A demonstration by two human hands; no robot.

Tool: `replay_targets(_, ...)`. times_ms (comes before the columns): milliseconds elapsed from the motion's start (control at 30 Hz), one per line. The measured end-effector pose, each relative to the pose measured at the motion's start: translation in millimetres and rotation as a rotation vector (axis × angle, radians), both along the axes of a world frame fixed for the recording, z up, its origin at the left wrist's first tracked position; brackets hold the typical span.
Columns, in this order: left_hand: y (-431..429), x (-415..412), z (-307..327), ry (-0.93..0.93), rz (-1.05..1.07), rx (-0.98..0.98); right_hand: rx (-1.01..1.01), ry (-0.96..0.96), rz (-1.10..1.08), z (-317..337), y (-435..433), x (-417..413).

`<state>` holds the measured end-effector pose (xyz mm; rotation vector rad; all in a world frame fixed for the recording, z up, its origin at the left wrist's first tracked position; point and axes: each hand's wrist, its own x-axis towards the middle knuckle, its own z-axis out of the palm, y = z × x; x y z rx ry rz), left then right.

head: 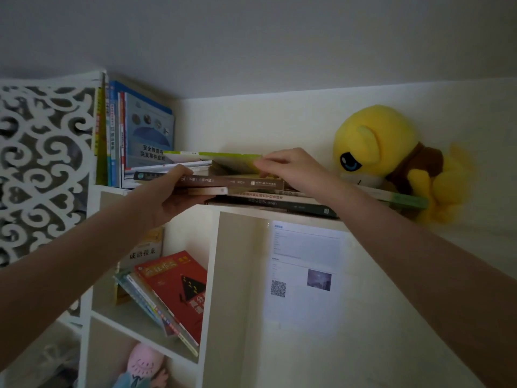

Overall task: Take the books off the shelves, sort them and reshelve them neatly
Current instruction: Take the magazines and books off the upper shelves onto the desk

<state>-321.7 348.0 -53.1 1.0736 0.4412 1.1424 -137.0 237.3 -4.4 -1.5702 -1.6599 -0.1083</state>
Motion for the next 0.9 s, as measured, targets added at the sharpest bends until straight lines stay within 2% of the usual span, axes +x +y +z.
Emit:
replay_targets(100, 6.2, -4.2, 0.0, -0.037, 0.022, -0.018, 0.045, 0.018, -0.005, 5.8, 10.7, -0.9)
replay_targets(167, 11.1, -7.2, 1.7, -0.035, 0.028, -0.015, 0.117, -0.122, -0.147, 18.2, 19.8, 2.8)
replay_targets(233, 15.0, -9.4, 2.9, -0.023, 0.036, -0.012, 0.035, -0.228, -0.252, 30.9, 31.8, 1.8)
replay_targets(333, 17.3, -8.5, 4.5, -0.028, 0.009, 0.012, -0.179, -0.218, -0.286, 42.3, 61.6, -1.6)
replay_targets(467, 19.3, -13.7, 9.6, -0.008, -0.069, -0.003, -0.179, -0.361, -0.345, 42.1, 87.7, 1.9)
replay_targets(533, 23.2, -17.5, 10.1, -0.033, -0.111, -0.029, -0.095, -0.35, -0.301, 38.3, 85.7, 6.6)
replay_targets(633, 25.6, -17.3, 12.0, -0.056, -0.14, -0.03, -0.001, -0.21, -0.078, 30.2, 62.6, -0.4)
replay_targets(733, 25.0, -15.9, 14.8, -0.023, -0.135, -0.069, -0.01, -0.173, 0.123, 21.6, 34.7, -18.8)
replay_targets(800, 22.2, -15.5, 14.6, 0.002, -0.114, -0.108, -0.057, -0.218, 0.16, 15.9, 24.4, -28.1)
replay_targets(900, 16.8, -11.8, 13.7, 0.031, -0.075, -0.123, -0.122, -0.187, 0.11, 9.7, 16.3, -33.6)
